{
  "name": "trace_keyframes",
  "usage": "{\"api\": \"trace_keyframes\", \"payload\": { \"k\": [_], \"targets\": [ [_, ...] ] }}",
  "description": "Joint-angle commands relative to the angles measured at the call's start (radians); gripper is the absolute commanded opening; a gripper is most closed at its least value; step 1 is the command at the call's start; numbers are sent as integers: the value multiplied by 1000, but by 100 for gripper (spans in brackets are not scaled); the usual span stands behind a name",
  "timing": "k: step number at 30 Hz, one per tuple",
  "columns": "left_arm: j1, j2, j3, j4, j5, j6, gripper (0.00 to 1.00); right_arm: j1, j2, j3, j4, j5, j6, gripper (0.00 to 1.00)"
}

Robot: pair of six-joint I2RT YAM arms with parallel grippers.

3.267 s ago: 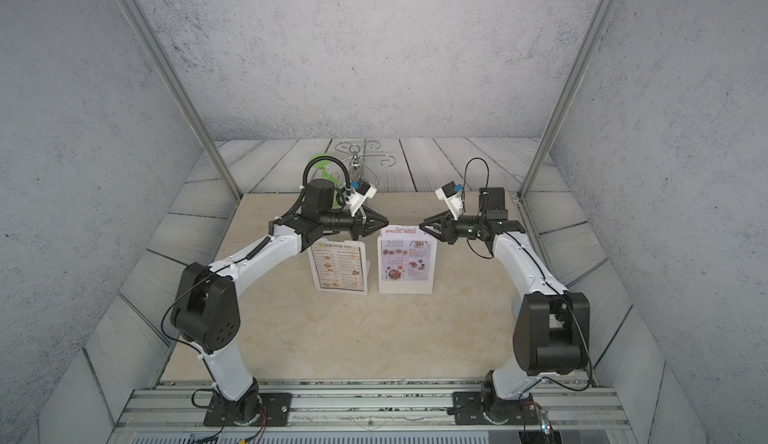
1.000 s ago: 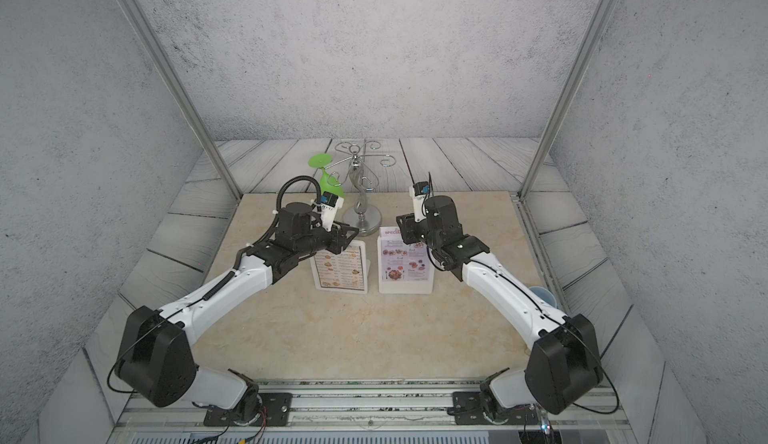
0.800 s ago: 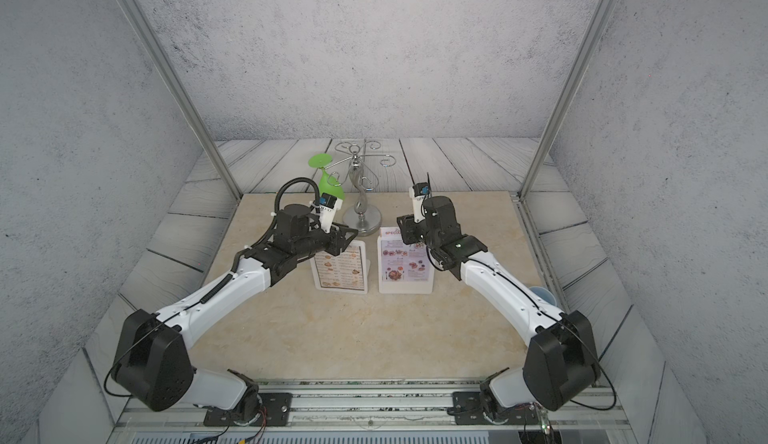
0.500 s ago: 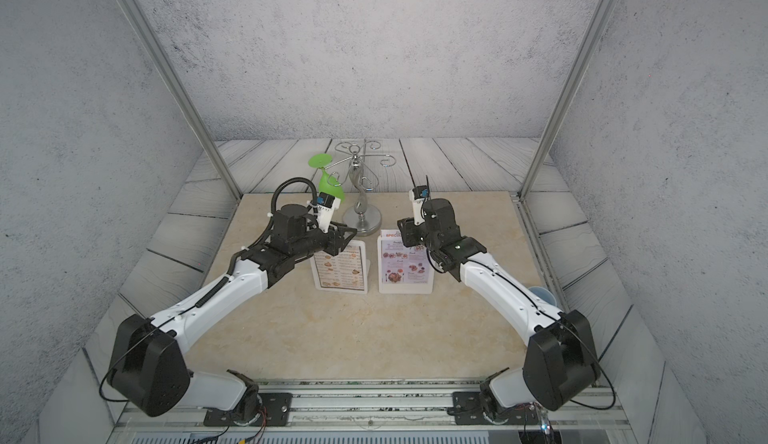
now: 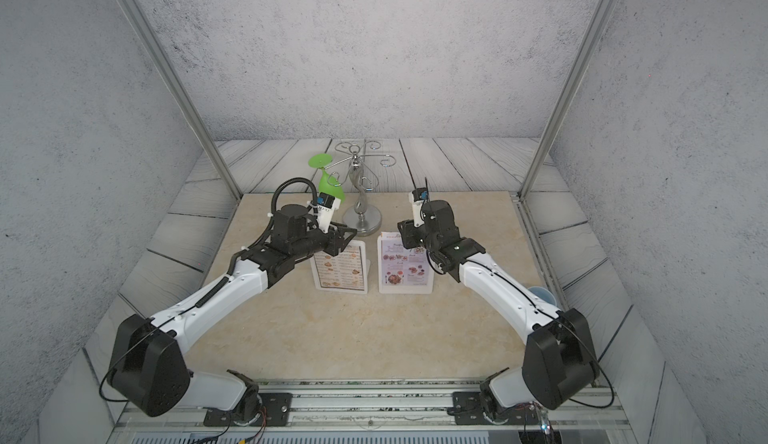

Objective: Insert the menus into the narrow rack
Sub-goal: Insert the menu into the narrow rack.

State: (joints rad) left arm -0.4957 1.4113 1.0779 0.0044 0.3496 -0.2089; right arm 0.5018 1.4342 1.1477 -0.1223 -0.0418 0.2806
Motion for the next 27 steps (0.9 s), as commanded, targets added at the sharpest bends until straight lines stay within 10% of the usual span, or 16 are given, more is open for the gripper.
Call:
{"api": "trace_keyframes", "payload": {
  "k": [1, 27],
  "targets": [
    [-1, -15, -3, 8, -4, 1, 42, 7, 29, -10, -4, -1, 8, 44],
    [-1, -12, 11, -6, 9, 13, 43, 26, 74, 9, -68, 26, -17, 44]
  ]
}}
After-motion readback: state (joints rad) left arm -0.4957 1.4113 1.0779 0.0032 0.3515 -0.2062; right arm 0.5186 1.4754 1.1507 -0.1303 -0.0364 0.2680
